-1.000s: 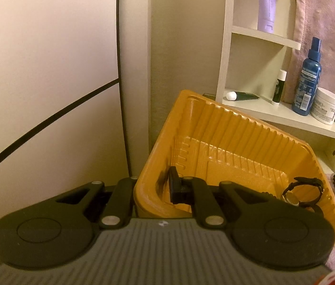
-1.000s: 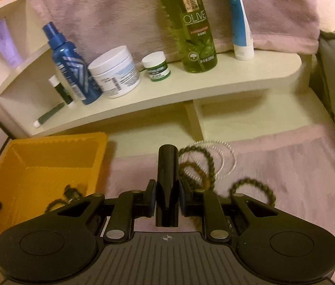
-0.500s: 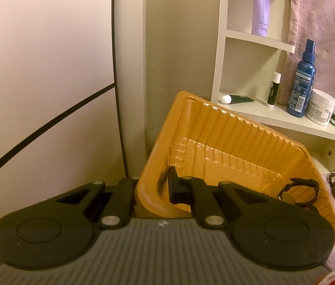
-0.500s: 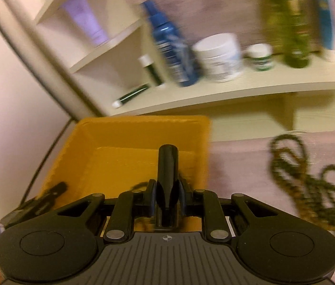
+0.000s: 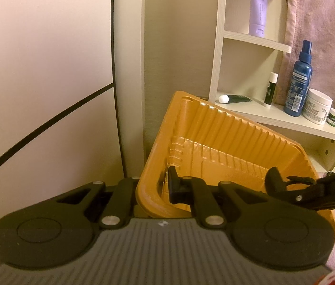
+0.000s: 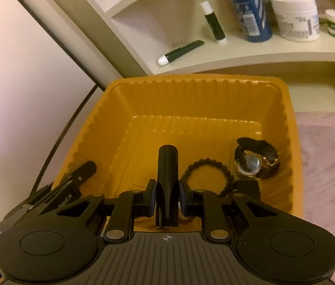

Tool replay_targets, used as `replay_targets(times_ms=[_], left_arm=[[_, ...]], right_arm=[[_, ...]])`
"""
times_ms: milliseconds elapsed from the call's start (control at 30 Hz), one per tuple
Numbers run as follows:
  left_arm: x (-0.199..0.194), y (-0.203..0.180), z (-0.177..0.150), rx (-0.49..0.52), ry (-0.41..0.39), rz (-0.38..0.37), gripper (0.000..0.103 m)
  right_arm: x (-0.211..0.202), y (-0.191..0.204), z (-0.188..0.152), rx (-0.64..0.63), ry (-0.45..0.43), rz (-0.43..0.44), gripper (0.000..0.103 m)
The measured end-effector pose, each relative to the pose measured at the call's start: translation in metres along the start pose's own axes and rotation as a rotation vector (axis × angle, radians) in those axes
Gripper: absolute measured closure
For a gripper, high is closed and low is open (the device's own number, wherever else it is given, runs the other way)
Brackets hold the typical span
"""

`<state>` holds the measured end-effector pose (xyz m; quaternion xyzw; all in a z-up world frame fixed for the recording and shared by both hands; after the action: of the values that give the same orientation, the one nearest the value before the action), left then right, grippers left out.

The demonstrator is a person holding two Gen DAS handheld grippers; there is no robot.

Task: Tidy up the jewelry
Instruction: 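Carry the black bead bracelet into the orange tray and release it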

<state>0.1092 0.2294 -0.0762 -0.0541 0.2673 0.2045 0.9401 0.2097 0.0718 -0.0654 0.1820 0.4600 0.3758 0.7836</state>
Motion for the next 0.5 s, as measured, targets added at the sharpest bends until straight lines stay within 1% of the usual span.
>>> replay_targets(times_ms=[200, 300, 500], left_arm=[[0.0, -0.001, 0.001, 0.001, -0.008, -0.007, 0.094], [-0.001, -0.001, 0.001, 0.0, -0.013, -0.009, 0.094], [-0.003, 0.002, -0.002, -0.003, -0.013, -0.013, 0.094]], right_arm=[[-0.005, 0.001, 0.008, 0.012, -0.035, 0.001, 0.083], [-0.003, 0.002, 0.01, 0.012, -0.032, -0.006, 0.083], [0.011, 0.004, 0.001, 0.022, 0.002, -0.01, 0.083]])
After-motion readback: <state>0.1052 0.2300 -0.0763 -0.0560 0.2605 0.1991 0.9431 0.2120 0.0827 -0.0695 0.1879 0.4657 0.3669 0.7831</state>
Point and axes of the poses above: each gripper's, at about its wrist camera, not at the fingertips, and x roughly the way its jaws point, y to its left, z to its top, the point moved 8 cm from there along x, roughly the way its jaws point, and after that the axes turned 2 degrees about x, right-handed, at the moved point
